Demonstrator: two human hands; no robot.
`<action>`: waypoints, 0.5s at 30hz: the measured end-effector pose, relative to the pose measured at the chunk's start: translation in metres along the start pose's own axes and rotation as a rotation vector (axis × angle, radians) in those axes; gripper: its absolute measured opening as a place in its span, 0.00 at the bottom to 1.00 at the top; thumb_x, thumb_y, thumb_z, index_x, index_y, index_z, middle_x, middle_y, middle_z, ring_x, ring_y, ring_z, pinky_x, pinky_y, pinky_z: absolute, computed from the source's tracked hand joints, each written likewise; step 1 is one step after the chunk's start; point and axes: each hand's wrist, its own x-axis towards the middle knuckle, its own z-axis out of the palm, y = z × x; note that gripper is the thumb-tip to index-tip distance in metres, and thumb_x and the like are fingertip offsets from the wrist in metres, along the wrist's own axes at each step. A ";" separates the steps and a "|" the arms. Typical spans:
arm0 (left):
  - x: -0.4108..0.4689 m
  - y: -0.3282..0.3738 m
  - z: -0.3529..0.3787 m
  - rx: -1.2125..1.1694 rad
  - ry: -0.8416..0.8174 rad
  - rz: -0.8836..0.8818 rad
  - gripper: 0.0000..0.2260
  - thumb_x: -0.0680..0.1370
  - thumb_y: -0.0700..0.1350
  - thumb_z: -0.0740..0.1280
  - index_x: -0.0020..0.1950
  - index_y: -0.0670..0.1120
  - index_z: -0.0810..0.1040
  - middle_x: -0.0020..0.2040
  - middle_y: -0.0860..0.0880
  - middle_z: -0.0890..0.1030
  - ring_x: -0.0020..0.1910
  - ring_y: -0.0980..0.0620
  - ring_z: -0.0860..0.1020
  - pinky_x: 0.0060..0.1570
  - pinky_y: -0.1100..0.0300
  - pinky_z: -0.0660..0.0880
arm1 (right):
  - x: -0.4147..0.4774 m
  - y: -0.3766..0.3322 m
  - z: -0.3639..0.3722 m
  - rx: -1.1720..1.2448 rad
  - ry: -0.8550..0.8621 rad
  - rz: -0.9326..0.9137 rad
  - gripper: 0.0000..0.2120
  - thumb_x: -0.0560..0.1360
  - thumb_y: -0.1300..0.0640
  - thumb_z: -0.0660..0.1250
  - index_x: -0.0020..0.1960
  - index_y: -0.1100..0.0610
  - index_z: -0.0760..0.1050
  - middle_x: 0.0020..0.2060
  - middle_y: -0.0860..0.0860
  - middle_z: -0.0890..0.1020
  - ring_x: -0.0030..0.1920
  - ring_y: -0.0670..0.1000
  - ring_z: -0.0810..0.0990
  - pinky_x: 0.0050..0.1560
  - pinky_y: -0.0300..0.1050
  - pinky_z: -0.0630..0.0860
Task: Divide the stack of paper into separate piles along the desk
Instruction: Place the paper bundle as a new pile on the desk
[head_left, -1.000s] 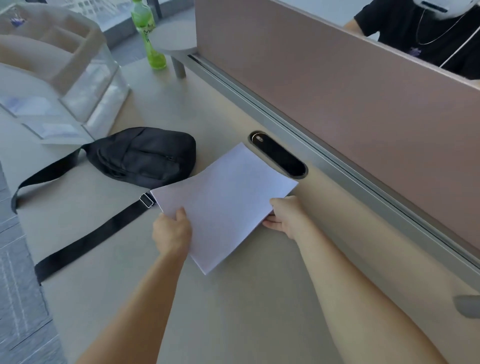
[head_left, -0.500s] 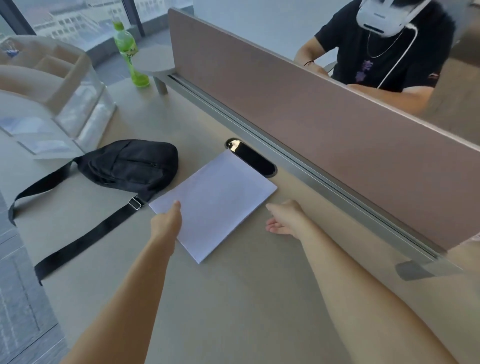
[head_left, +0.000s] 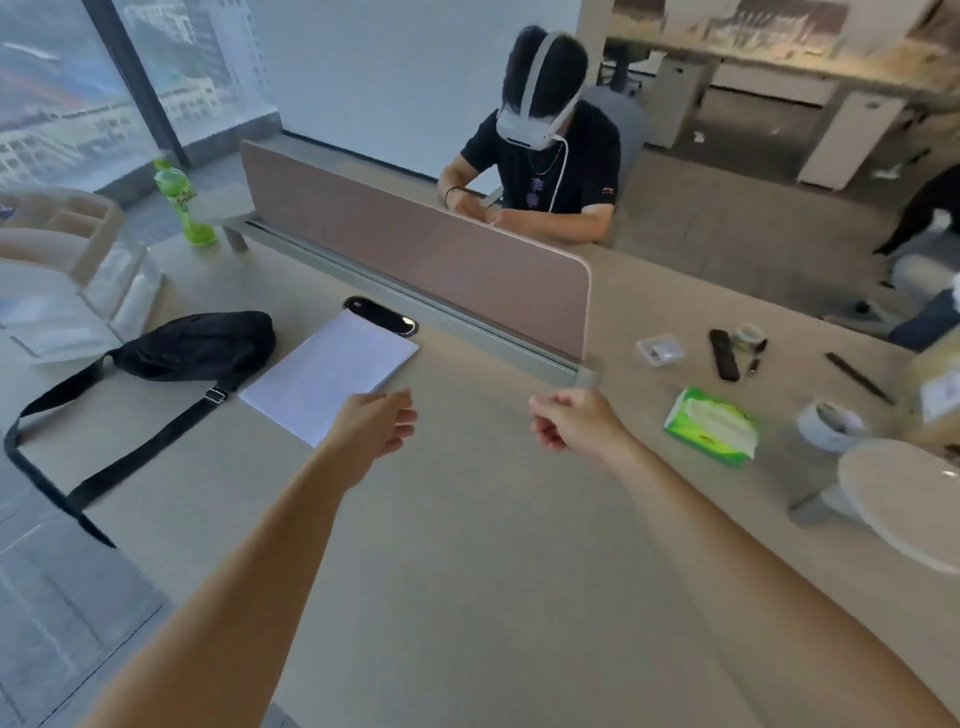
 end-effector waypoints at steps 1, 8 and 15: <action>-0.021 0.007 0.012 0.016 -0.042 0.044 0.10 0.78 0.49 0.68 0.51 0.44 0.81 0.46 0.46 0.83 0.45 0.48 0.81 0.56 0.52 0.78 | -0.027 0.000 -0.021 0.026 0.032 -0.022 0.14 0.79 0.59 0.67 0.34 0.58 0.76 0.29 0.53 0.78 0.25 0.48 0.75 0.29 0.39 0.70; -0.143 0.045 0.119 0.061 -0.422 0.301 0.10 0.79 0.46 0.67 0.39 0.44 0.77 0.33 0.48 0.74 0.31 0.51 0.71 0.37 0.60 0.70 | -0.216 0.037 -0.162 0.130 0.374 -0.109 0.13 0.78 0.57 0.68 0.37 0.61 0.74 0.26 0.51 0.75 0.25 0.47 0.72 0.28 0.38 0.70; -0.225 0.016 0.226 0.145 -0.714 0.364 0.20 0.78 0.46 0.68 0.30 0.47 0.64 0.22 0.52 0.64 0.22 0.53 0.62 0.26 0.63 0.61 | -0.384 0.088 -0.208 0.097 0.771 -0.032 0.15 0.78 0.59 0.67 0.33 0.60 0.72 0.26 0.54 0.74 0.27 0.51 0.70 0.33 0.44 0.68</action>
